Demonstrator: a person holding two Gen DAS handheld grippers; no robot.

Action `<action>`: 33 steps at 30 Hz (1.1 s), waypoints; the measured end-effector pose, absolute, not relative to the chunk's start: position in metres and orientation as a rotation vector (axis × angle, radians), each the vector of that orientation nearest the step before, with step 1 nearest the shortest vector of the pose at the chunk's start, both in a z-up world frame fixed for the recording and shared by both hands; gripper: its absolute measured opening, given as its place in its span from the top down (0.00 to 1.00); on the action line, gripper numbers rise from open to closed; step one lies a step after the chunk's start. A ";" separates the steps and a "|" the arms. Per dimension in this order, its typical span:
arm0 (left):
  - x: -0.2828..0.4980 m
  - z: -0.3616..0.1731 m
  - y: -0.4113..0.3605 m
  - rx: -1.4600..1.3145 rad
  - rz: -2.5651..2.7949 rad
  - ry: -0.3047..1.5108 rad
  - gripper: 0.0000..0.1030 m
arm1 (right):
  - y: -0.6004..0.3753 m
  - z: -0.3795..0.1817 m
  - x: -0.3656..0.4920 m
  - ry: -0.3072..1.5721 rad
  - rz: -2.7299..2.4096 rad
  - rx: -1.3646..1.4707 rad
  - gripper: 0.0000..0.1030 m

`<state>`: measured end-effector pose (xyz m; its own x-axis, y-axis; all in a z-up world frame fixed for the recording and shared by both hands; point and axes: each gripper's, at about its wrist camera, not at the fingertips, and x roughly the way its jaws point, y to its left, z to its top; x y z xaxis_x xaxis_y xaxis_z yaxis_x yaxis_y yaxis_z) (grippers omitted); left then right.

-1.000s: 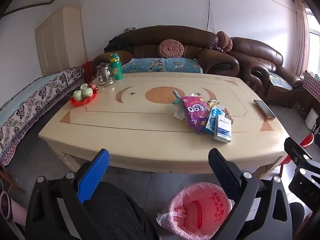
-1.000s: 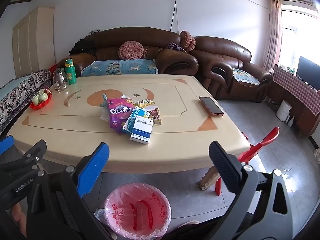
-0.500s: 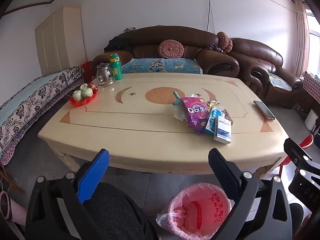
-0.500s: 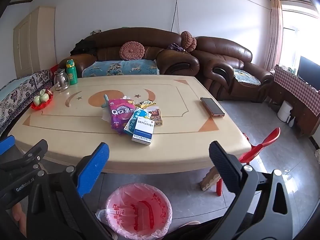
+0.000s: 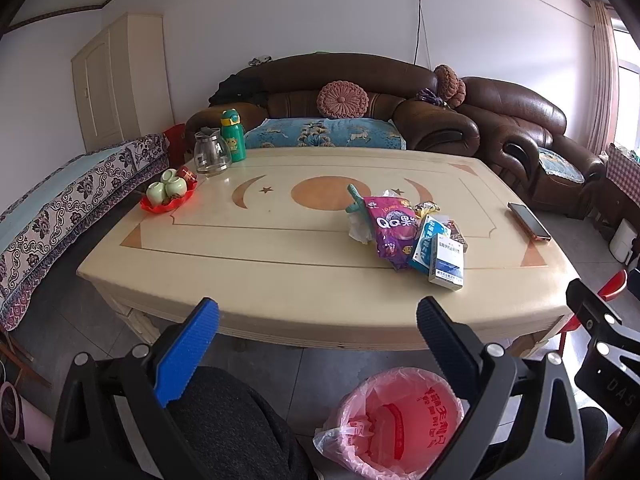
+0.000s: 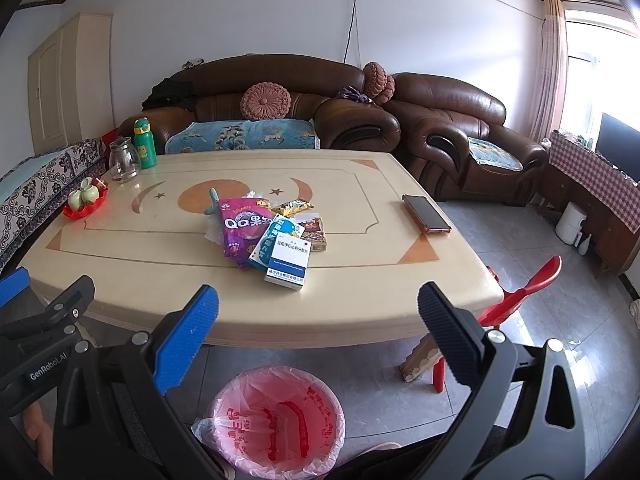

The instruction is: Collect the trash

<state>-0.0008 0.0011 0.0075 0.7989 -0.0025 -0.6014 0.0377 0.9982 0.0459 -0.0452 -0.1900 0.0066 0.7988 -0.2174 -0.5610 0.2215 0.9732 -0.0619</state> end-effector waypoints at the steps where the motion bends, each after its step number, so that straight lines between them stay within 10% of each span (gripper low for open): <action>1: 0.000 0.007 0.001 0.059 -0.021 0.645 0.06 | -0.190 0.006 -0.045 0.601 -0.236 0.007 0.05; 33: 0.058 0.004 -0.001 0.079 -0.010 0.668 0.06 | -0.197 -0.006 0.007 0.639 -0.199 0.009 0.05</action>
